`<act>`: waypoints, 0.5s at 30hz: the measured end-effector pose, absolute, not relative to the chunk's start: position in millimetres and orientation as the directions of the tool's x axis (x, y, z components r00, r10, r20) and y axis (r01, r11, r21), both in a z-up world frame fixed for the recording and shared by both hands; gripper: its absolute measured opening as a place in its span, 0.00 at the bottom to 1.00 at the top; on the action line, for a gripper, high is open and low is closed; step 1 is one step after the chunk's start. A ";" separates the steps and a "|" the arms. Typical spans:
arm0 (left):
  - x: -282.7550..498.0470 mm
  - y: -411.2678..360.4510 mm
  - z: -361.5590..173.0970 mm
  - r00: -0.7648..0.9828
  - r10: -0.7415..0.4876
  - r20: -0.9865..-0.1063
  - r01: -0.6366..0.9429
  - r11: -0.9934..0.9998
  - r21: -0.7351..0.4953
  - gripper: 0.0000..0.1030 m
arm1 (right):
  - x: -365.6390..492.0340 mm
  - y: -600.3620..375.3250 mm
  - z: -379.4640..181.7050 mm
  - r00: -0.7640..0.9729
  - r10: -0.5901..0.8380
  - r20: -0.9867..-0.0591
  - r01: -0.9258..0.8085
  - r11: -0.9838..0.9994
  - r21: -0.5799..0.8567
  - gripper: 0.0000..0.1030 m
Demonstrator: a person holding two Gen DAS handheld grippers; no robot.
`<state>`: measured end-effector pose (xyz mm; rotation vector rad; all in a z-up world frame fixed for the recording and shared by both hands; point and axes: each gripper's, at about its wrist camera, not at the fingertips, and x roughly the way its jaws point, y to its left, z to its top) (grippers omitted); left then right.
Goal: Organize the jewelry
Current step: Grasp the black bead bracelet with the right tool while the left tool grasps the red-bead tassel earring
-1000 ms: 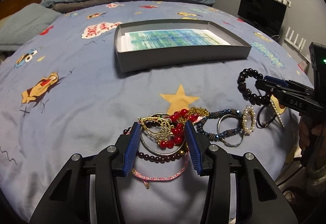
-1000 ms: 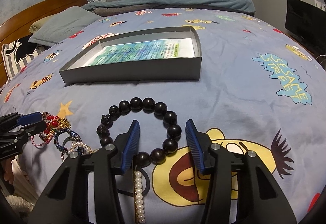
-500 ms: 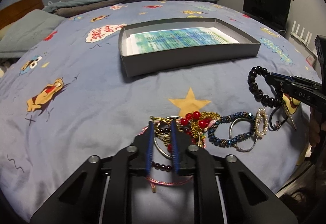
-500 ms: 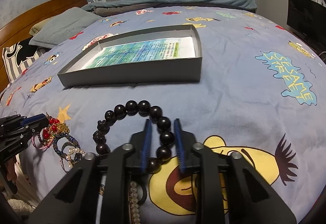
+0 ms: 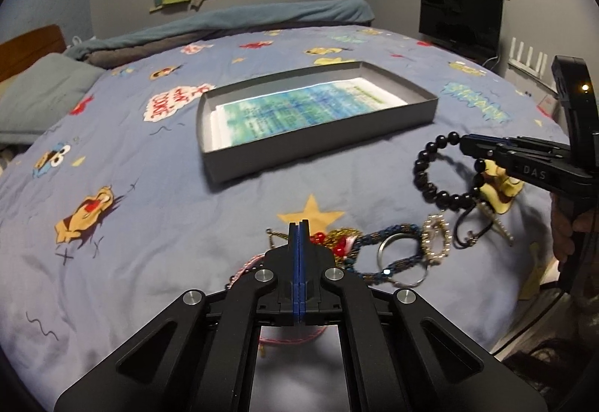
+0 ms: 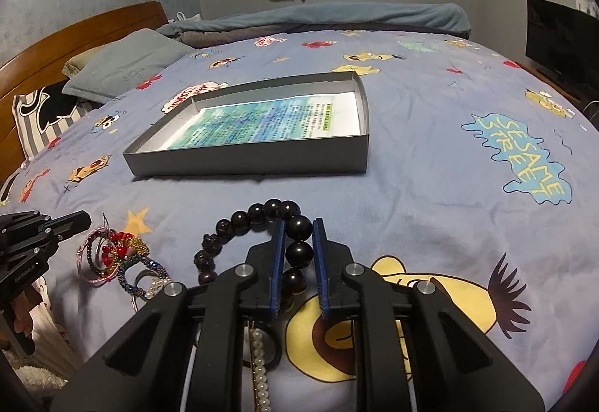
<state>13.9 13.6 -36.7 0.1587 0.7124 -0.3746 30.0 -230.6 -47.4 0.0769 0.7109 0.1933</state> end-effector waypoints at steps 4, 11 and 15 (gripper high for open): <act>14.1 11.8 -42.8 0.674 -0.275 -0.686 0.392 0.920 0.016 0.01 | 28.2 -229.7 -46.4 0.739 0.205 -0.642 -0.155 0.979 0.133 0.14; 21.6 23.7 -43.2 0.701 -0.261 -0.663 0.330 0.944 -0.022 0.66 | 27.2 -230.3 -49.0 0.731 0.206 -0.651 -0.152 0.979 0.139 0.14; 27.9 17.1 -49.0 0.692 -0.248 -0.678 0.340 0.940 0.003 0.66 | 26.7 -227.9 -49.3 0.729 0.205 -0.653 -0.155 0.979 0.134 0.14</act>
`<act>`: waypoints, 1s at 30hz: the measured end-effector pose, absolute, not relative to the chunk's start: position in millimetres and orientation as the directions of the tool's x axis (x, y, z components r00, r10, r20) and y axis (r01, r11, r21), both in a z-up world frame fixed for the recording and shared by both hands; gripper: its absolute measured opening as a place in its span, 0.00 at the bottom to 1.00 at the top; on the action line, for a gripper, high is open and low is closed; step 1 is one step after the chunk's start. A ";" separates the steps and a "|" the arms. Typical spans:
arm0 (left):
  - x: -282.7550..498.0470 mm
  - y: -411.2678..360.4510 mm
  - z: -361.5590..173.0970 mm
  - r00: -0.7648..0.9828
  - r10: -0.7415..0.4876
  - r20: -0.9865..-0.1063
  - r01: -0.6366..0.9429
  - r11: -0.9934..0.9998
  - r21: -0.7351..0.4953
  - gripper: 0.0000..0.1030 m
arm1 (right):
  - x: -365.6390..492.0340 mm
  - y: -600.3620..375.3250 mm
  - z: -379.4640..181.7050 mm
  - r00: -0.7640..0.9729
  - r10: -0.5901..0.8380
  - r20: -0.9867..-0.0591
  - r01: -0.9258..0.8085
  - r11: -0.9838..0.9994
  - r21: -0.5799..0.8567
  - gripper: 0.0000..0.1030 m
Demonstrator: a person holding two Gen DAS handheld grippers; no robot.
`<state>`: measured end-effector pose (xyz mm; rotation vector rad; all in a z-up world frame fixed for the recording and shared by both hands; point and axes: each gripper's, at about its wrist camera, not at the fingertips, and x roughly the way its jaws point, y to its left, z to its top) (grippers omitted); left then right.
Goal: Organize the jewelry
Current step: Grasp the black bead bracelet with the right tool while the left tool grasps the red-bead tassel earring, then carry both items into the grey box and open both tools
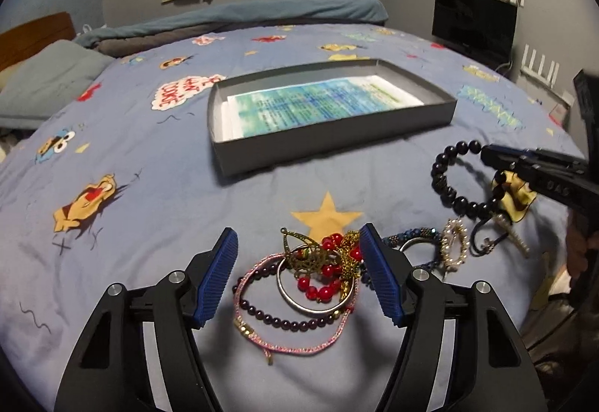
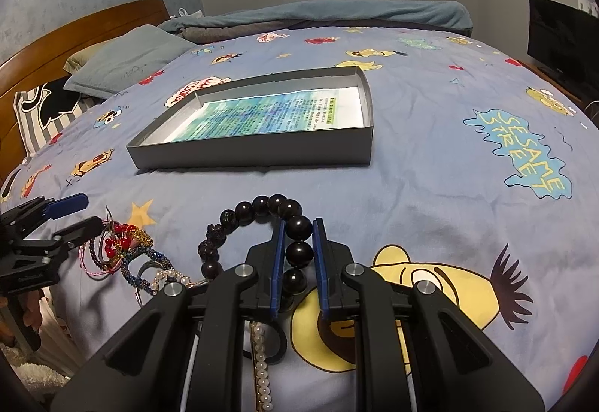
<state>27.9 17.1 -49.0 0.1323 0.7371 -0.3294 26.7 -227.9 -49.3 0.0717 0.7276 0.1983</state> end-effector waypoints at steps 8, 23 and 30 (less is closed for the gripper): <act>32.5 3.5 -63.9 0.662 -0.222 -0.716 0.371 0.927 0.056 0.29 | 24.5 -226.5 -46.4 0.734 0.206 -0.647 -0.164 0.979 0.125 0.14; 13.3 1.4 -0.2 0.737 -0.315 -0.599 0.425 0.904 0.048 0.29 | 20.9 -218.1 -4.4 0.786 0.226 -0.576 -0.220 0.972 0.081 0.14; 30.4 0.7 39.4 0.781 -0.308 -0.543 0.422 0.902 0.094 0.29 | 33.8 -219.1 29.1 0.817 0.215 -0.535 -0.228 0.973 0.044 0.14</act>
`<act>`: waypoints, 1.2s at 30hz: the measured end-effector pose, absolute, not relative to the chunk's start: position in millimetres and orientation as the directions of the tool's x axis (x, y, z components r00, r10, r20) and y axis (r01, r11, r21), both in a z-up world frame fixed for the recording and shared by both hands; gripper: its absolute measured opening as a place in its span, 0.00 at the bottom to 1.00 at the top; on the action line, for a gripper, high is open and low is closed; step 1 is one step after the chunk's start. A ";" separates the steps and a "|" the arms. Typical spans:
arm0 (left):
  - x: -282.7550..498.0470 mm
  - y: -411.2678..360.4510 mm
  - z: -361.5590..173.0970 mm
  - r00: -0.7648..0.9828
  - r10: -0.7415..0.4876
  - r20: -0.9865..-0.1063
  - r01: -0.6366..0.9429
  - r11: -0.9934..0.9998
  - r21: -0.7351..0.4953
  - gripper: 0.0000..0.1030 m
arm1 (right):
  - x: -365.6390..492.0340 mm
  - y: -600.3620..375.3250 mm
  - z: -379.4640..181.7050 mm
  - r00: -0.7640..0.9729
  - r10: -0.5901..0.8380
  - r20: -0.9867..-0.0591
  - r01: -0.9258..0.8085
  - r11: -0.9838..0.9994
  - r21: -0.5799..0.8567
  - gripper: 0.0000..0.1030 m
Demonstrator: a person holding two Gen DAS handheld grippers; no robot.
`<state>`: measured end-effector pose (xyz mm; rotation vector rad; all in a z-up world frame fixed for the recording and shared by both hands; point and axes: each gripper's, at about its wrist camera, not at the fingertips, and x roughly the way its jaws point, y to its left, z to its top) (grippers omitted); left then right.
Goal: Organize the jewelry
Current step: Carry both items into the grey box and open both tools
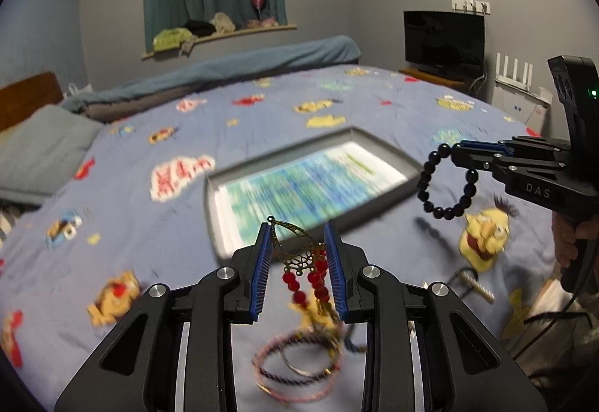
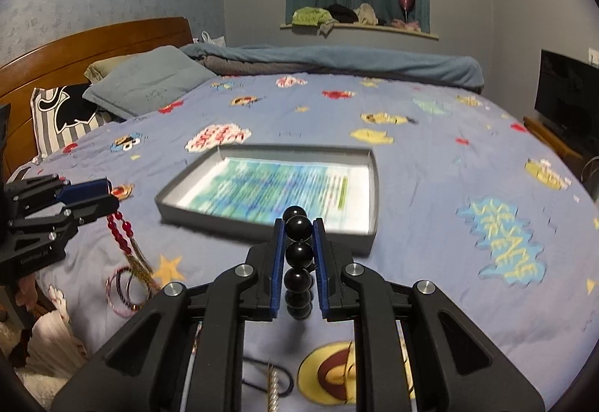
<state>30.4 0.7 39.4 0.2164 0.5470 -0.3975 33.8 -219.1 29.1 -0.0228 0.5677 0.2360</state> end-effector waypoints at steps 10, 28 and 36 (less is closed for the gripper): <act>100.5 -4.5 82.3 0.815 -0.284 -0.505 0.401 0.906 0.137 0.29 | 85.5 -224.3 64.1 0.844 0.191 -0.501 -0.200 0.979 0.035 0.14; 251.8 -57.6 19.2 0.732 -0.257 -0.631 0.433 0.891 0.139 0.29 | 218.4 -216.5 1.9 0.767 0.179 -0.616 -0.141 0.984 0.110 0.14; 276.7 -15.8 -34.7 0.646 -0.175 -0.744 0.366 0.925 0.101 0.29 | 238.2 -229.4 -26.9 0.709 0.070 -0.702 -0.066 0.997 0.034 0.14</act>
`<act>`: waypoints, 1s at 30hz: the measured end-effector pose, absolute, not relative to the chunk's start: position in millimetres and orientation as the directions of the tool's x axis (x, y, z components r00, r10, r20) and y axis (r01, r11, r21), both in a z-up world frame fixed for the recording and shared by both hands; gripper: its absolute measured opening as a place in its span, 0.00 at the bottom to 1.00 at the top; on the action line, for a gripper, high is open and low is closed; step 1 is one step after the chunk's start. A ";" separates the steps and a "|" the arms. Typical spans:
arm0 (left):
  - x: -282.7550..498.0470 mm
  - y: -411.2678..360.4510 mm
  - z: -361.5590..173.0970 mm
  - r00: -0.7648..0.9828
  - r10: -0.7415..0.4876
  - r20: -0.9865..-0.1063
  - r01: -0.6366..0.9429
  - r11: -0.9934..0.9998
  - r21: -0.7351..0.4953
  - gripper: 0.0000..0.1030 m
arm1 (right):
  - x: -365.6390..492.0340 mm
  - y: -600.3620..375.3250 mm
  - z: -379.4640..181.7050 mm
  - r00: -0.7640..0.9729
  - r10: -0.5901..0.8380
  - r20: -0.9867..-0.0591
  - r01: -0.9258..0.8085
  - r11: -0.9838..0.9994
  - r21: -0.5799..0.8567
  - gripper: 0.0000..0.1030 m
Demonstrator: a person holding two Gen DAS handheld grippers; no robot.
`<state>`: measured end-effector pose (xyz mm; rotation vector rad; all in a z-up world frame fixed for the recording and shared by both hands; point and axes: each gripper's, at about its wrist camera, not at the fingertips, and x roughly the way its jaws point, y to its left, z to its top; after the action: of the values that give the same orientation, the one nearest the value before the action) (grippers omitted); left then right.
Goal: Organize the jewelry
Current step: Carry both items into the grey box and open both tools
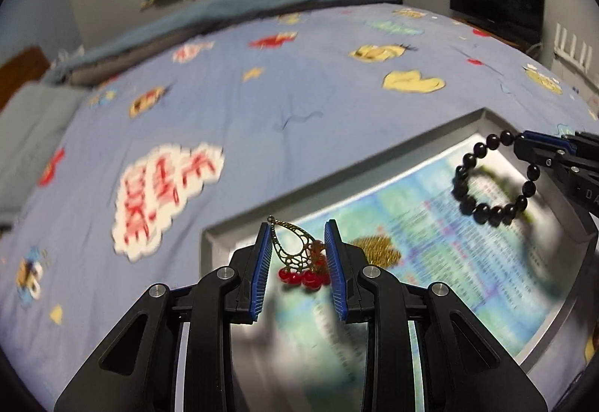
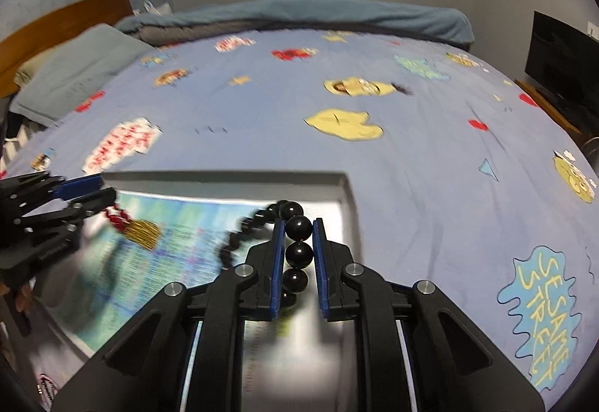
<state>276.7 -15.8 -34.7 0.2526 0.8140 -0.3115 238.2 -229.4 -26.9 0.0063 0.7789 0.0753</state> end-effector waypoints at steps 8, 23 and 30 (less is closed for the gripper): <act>276.5 -8.0 -45.0 0.632 -0.154 -0.760 0.364 0.924 0.115 0.40 | 248.4 -232.5 -42.8 0.672 0.048 -0.739 -0.047 0.999 0.021 0.14; 241.3 -5.6 -15.4 0.703 -0.143 -0.697 0.320 0.938 0.131 0.82 | 209.2 -238.0 -14.9 0.731 0.075 -0.679 -0.047 0.997 0.060 0.72; 203.0 -0.8 0.6 0.736 -0.127 -0.665 0.285 0.949 0.134 0.92 | 163.9 -240.0 3.3 0.765 0.080 -0.639 -0.055 0.997 0.060 0.94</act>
<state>203.0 -0.8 0.6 0.2341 0.7098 -0.2290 163.9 -240.0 3.2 0.0384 0.6962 0.0732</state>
